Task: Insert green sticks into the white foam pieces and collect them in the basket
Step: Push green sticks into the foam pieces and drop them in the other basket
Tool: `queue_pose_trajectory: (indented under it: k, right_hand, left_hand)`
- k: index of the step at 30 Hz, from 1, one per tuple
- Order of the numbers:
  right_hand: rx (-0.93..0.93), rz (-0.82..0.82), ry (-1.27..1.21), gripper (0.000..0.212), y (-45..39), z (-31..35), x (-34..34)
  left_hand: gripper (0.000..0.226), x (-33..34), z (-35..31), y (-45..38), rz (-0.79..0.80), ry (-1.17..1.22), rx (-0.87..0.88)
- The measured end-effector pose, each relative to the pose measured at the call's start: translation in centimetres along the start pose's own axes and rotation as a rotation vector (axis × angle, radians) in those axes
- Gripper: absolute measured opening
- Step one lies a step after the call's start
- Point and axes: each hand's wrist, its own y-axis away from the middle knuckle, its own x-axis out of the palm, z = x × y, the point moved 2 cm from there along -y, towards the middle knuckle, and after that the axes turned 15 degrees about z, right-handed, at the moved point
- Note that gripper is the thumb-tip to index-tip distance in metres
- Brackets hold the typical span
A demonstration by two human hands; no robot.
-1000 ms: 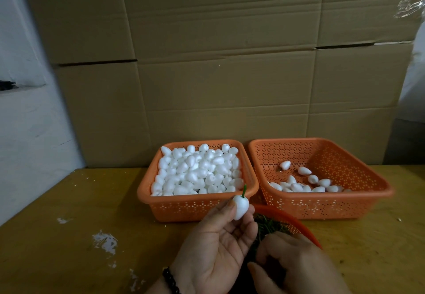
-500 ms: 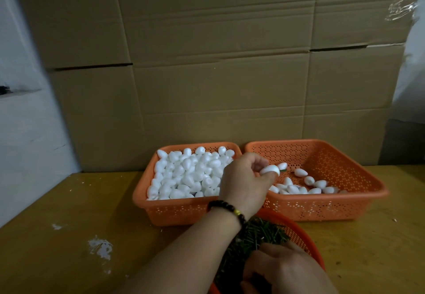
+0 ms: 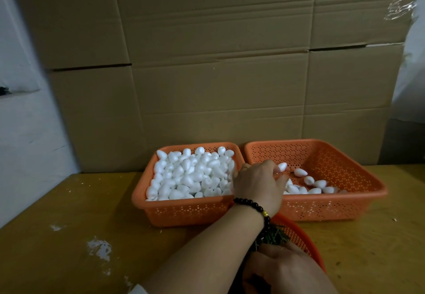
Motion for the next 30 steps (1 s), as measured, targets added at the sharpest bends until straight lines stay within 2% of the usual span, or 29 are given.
queue_pose_trajectory:
  k: [3, 6, 7, 10, 15, 18, 21, 22, 23, 25, 26, 27, 30]
  right_hand:
    - [0.008, 0.037, -0.087, 0.015, 0.1, -0.4, 0.6]
    - [0.001, 0.106, -0.177, 0.028, 0.1, -0.7, 1.0]
    - [-0.028, 0.017, -0.191, 0.030, 0.2, -0.9, 1.0]
    - [0.022, -0.003, -0.216, 0.026, 0.6, -1.3, 1.5]
    - [0.070, -0.013, -0.173, 0.016, 0.4, -0.8, 1.5]
    - [0.058, 0.024, -0.242, 0.024, 0.4, -1.0, 1.7]
    - [0.050, -0.010, -0.273, 0.031, 0.4, -1.1, 1.7]
    - [0.035, 0.042, -0.246, 0.029, 0.4, -1.0, 1.9]
    - [0.020, 0.053, -0.180, 0.023, 0.3, -1.0, 1.9]
    - [0.030, 0.045, -0.199, 0.014, 0.1, -1.0, 1.2]
    - [0.029, 0.069, -0.209, 0.015, 0.0, -0.8, 1.1]
    - [-0.011, 0.014, -0.199, 0.020, 0.1, -0.8, 1.3]
    - [0.005, 0.036, -0.259, 0.028, 0.3, -1.3, 2.0]
  left_hand:
    - [0.021, -0.5, 0.7, 0.5, -0.046, 0.064, 0.030]
    - [0.017, -1.9, 2.3, 0.7, -0.050, 0.084, 0.008]
    - [0.016, -2.6, 3.2, 0.7, -0.042, 0.083, -0.013]
    - [0.019, -5.4, 6.6, 0.6, -0.014, 0.030, -0.105]
    - [0.030, -10.4, 13.4, 0.4, 0.084, -0.309, -0.374]
    - [0.043, -11.8, 15.8, 0.9, 0.191, -0.336, -0.481]
    - [0.045, -11.9, 16.4, 0.7, 0.240, -0.326, -0.464]
    - [0.051, -11.7, 16.4, 0.5, 0.261, -0.338, -0.465]
    - [0.059, -11.5, 16.5, 0.4, 0.278, -0.342, -0.472]
    - [0.076, -10.9, 16.7, 0.2, 0.314, -0.305, -0.502]
    - [0.083, -10.6, 16.8, 0.3, 0.341, -0.265, -0.519]
    - [0.088, -10.3, 16.9, 0.3, 0.367, -0.227, -0.511]
    - [0.083, -9.3, 16.6, 0.2, 0.416, -0.287, -0.457]
